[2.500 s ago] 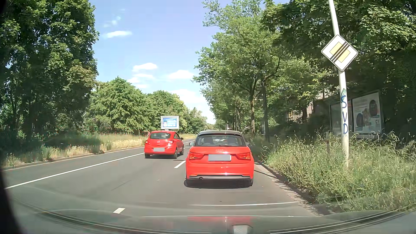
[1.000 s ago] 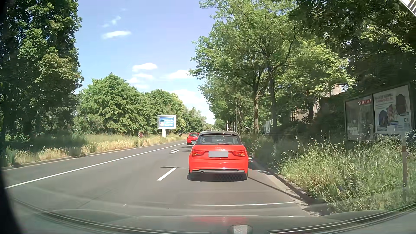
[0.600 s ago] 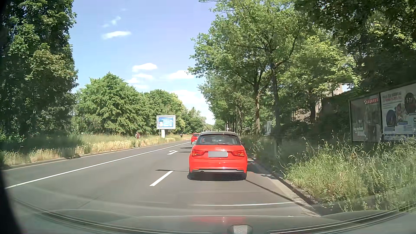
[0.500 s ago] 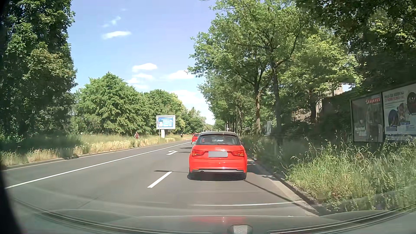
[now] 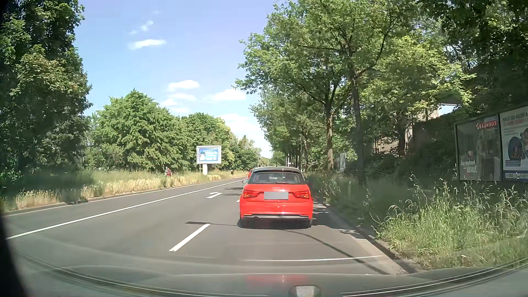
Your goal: Follow the waypoints while adhering to traffic rules and regulations
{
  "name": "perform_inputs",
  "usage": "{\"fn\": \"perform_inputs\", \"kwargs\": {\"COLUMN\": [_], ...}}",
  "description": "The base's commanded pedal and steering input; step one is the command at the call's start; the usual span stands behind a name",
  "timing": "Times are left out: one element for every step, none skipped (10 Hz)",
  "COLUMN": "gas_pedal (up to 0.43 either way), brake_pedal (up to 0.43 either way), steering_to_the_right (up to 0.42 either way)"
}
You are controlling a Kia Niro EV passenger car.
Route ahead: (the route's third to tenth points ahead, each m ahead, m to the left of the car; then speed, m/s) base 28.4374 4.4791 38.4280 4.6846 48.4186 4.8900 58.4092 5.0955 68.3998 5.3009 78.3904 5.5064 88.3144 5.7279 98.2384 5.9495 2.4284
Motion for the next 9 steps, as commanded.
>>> {"fn": "perform_inputs", "kwargs": {"gas_pedal": [0.059,0.059,0.059,0.067,0.079,0.079,0.079,0.067,0.067], "brake_pedal": [0.030,0.030,0.030,0.030,0.030,0.030,0.030,0.030,0.030], "steering_to_the_right": [0.001,0.000,0.000,-0.001,-0.001,-0.001,-0.001,-0.003,-0.004]}}
